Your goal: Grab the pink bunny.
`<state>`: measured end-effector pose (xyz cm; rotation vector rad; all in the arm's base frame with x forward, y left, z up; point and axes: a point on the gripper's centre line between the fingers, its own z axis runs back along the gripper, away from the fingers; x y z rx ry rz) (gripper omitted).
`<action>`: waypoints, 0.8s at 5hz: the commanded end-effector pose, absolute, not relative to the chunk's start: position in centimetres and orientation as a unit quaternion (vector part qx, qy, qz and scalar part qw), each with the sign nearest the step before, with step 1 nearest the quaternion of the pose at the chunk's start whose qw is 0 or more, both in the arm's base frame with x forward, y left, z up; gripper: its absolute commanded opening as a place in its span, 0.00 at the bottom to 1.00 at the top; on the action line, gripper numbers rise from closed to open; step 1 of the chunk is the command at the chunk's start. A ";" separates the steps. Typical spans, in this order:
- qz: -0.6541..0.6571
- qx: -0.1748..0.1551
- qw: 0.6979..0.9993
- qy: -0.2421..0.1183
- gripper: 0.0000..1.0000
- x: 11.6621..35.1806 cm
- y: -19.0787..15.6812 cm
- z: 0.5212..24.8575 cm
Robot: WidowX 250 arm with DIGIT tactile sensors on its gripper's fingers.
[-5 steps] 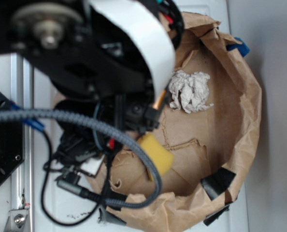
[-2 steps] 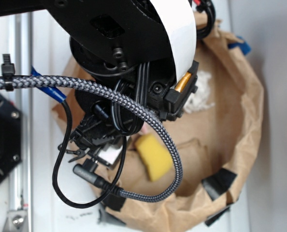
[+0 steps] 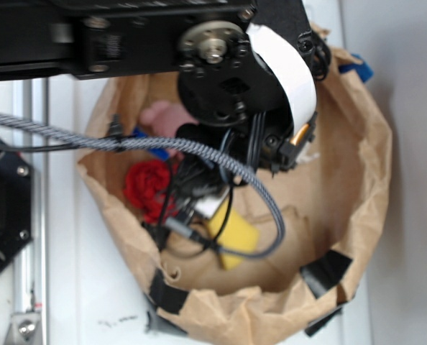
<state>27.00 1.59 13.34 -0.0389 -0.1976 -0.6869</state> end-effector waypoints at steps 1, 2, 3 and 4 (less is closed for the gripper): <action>-0.362 0.004 0.927 -0.096 1.00 26.8 2.8 11.3; -0.371 0.017 0.926 -0.074 1.00 27.0 3.5 8.7; -0.376 0.024 0.924 -0.070 1.00 27.3 4.0 7.7; -0.390 0.029 0.918 -0.061 1.00 26.7 4.1 6.6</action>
